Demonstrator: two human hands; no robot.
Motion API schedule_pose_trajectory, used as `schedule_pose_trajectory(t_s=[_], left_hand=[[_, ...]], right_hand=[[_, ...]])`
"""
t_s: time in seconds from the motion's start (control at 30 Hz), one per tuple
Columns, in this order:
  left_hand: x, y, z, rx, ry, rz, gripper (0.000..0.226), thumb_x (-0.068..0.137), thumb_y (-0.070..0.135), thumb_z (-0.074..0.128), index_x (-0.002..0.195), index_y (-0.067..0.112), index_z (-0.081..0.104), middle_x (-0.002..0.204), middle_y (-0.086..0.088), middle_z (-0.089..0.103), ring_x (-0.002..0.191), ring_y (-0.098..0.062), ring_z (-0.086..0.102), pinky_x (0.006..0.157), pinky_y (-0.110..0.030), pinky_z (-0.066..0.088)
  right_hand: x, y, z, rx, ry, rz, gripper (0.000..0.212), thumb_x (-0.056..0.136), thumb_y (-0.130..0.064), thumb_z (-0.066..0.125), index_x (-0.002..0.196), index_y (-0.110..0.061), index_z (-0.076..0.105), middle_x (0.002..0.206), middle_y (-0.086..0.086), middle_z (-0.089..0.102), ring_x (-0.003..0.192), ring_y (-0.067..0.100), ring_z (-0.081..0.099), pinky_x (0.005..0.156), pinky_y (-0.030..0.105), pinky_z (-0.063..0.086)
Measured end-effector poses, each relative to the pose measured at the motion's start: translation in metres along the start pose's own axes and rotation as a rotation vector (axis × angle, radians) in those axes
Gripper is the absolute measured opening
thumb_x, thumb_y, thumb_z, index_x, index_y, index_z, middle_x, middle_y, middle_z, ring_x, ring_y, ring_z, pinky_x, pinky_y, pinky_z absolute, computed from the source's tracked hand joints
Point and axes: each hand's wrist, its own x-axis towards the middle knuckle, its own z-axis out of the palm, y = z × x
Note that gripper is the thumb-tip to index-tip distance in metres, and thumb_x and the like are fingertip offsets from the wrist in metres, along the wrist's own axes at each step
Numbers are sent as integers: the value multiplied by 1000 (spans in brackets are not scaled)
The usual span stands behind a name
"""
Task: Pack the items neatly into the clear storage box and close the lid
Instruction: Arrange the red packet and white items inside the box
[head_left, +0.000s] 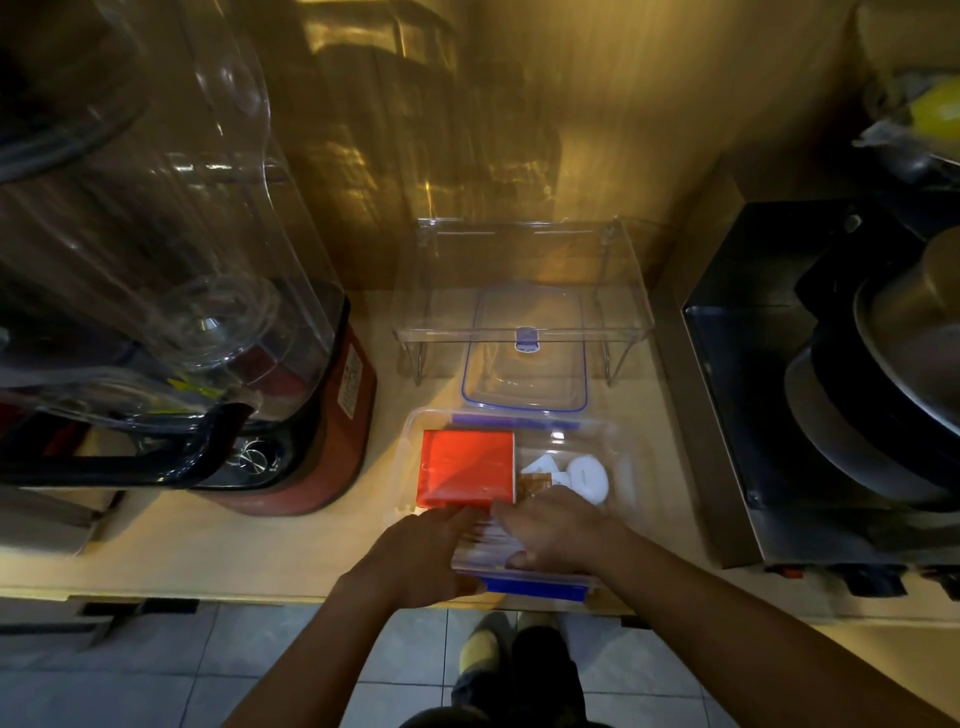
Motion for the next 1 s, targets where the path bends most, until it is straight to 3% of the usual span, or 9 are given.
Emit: schedule_pose_trajectory(t_s=[0.1,0.2,0.3,0.4,0.53,0.73,0.83,0.9,1.0], left_hand=[[-4,0,2,-98,50,-2,67,74,44,71,131,30,37,134,5,53,115,-17,55,92,-33,49],[-9,-1,7,-46,177,17,64,72,47,70,126,25,44,127,2,50,109,-17,50,88,-28,44],[-11,-3,11,27,208,16,59,74,50,65,124,23,48,130,1,49,118,-18,45,96,-30,36],[-7,-3,16,114,144,-33,60,74,53,61,125,26,46,131,4,53,118,-17,49,96,-30,35],[-3,-3,21,204,102,-68,59,72,53,60,122,26,44,126,3,54,111,-18,53,92,-34,41],[-1,-5,23,240,108,-79,60,74,55,57,124,26,45,126,4,55,113,-17,52,93,-36,41],[-1,-5,23,236,99,-79,57,74,53,58,124,29,45,128,5,54,114,-17,52,93,-36,41],[-1,-5,24,234,100,-83,57,74,53,58,125,30,44,129,6,54,114,-16,52,93,-36,41],[0,-5,25,255,78,-87,61,75,55,57,128,28,42,132,3,53,117,-18,52,96,-38,39]], right_hand=[[9,-7,7,-92,57,-50,28,90,-17,47,115,-6,44,98,19,67,80,33,62,60,32,35],[11,-7,15,-1,123,-43,27,92,-11,41,119,-14,38,95,19,65,71,30,57,55,30,29],[8,-5,17,158,176,-90,23,94,-16,42,115,-28,43,103,12,66,80,27,60,59,25,39],[9,-2,17,169,126,-195,26,90,-9,47,111,-21,57,108,9,67,94,25,63,72,25,37],[15,-7,8,16,3,-243,26,81,-4,54,104,-15,58,98,11,67,86,27,61,64,27,36],[25,-27,-9,-67,-145,-206,14,89,-7,48,91,-3,61,96,19,67,90,33,63,70,31,36],[13,-22,-15,147,-213,-149,19,95,-16,42,99,-15,61,109,19,65,103,29,60,82,30,39],[0,-14,-19,294,-179,-120,24,95,-14,42,108,-9,61,117,19,63,111,30,56,95,34,40],[-23,5,-26,176,-127,-125,40,87,-6,51,127,-16,53,130,13,53,118,30,49,100,41,40]])
